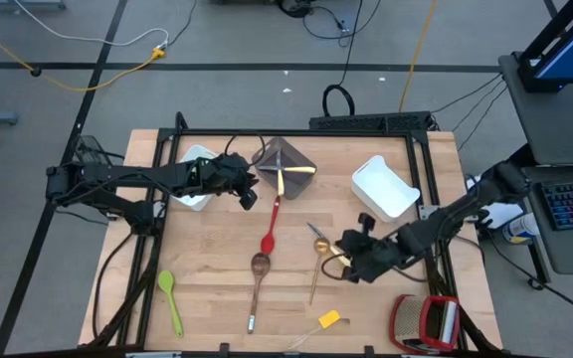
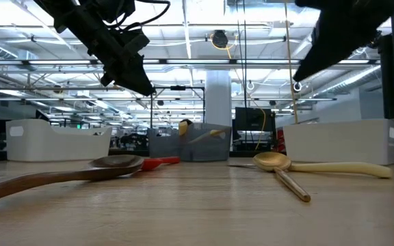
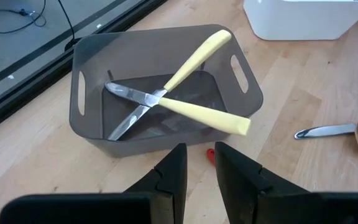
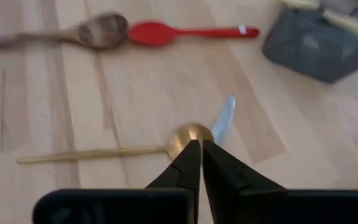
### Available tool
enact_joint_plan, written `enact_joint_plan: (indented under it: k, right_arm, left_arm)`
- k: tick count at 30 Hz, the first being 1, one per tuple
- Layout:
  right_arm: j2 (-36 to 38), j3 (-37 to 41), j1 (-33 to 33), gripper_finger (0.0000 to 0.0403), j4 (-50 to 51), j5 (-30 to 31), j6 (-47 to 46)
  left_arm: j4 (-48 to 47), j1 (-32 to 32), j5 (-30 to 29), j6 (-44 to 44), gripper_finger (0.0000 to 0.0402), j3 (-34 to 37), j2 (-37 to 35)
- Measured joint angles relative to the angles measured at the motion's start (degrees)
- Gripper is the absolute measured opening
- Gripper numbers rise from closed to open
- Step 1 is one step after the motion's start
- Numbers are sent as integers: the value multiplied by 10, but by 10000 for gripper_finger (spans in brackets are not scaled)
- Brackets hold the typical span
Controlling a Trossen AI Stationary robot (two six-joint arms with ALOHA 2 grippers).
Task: Pick & Place Kitchen Items
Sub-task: Put the yellow table knife into black bin
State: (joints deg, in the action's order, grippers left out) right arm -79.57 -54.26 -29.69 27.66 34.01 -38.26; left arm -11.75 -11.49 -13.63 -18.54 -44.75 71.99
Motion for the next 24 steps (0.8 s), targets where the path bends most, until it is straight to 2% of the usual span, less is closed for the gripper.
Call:
enact_joint_plan:
  k: [4,10,13,16,20,24]
  right_arm:
    - [-3,0,0,43,13,-27,-32]
    - [-4,1,-1,118,12,-38,-112]
    - [-3,16,-3,153,-4,-72,-147]
    - [-3,41,-10,180,-8,-73,-176]
    - [-4,73,-20,198,-18,-71,-198]
    - [-4,109,-23,200,-76,-68,-195]
  left_arm:
    - [0,0,0,1,85,0,0]
    - [0,0,0,4,85,0,0]
    - [0,0,0,4,85,0,0]
    - [0,0,0,4,85,0,0]
    - [1,0,0,4,85,0,0]
    - [10,0,-9,3,85,0,0]
